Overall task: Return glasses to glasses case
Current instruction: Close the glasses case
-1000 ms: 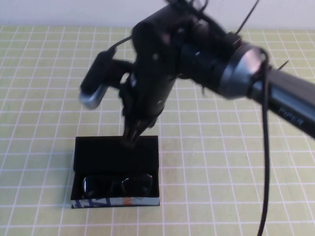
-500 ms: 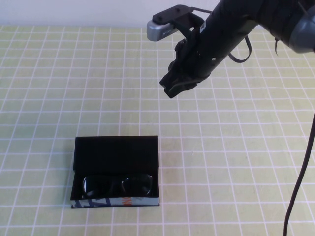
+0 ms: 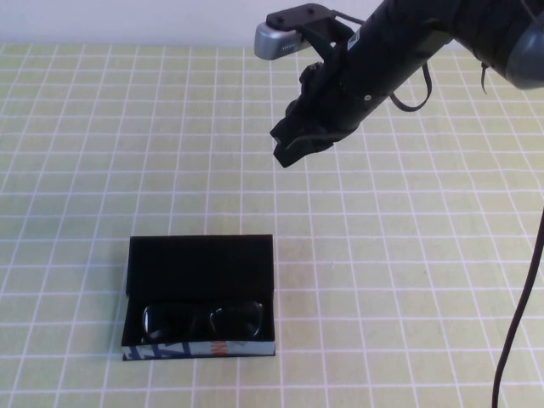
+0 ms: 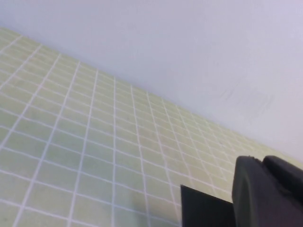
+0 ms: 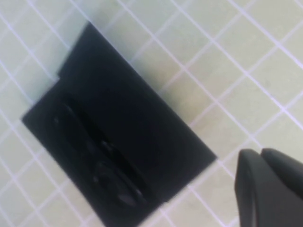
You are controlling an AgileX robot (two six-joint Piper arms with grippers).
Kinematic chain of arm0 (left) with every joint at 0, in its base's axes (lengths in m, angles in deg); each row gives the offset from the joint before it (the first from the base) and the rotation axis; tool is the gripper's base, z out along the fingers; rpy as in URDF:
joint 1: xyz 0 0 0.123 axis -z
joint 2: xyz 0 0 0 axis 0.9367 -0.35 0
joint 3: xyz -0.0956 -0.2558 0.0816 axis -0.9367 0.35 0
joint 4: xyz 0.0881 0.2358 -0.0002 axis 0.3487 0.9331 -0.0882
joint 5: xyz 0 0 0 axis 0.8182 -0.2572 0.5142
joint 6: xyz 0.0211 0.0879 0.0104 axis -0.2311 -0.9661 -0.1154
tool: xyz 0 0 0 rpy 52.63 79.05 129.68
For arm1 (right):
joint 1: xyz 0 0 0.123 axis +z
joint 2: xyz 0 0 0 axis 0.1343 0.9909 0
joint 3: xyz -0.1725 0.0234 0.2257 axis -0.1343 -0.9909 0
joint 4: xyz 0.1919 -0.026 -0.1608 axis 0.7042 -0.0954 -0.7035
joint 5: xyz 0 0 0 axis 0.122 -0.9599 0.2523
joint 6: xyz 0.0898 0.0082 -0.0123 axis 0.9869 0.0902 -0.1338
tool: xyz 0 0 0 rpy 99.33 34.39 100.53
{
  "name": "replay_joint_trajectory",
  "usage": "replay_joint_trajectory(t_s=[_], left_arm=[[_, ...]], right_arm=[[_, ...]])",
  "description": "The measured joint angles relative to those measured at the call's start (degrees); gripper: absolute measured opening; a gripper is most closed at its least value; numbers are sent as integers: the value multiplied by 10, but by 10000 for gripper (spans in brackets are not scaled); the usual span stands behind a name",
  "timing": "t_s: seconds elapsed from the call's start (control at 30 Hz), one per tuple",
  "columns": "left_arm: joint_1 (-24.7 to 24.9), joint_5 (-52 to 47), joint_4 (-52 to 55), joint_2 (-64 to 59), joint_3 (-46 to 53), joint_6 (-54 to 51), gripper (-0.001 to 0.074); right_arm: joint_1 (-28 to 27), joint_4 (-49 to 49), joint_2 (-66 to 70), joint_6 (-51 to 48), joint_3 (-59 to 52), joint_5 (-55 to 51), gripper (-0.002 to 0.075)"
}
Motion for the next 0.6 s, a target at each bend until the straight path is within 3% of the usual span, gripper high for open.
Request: replay_joint_trajectory(t_s=[0.17, 0.3, 0.47, 0.6], left_arm=[[0, -82, -44, -44, -58, 4, -2], [0, -214, -46, -181, -144, -12, -2], [0, -375, -74, -366, -232, -133, -2], [0, -429, -183, -496, -245, -296, -2]], right_arm=[[0, 27, 2, 8, 0, 0, -11], [0, 31, 14, 18, 0, 0, -11], [0, 31, 24, 23, 0, 0, -11], [0, 31, 24, 26, 0, 0, -11]])
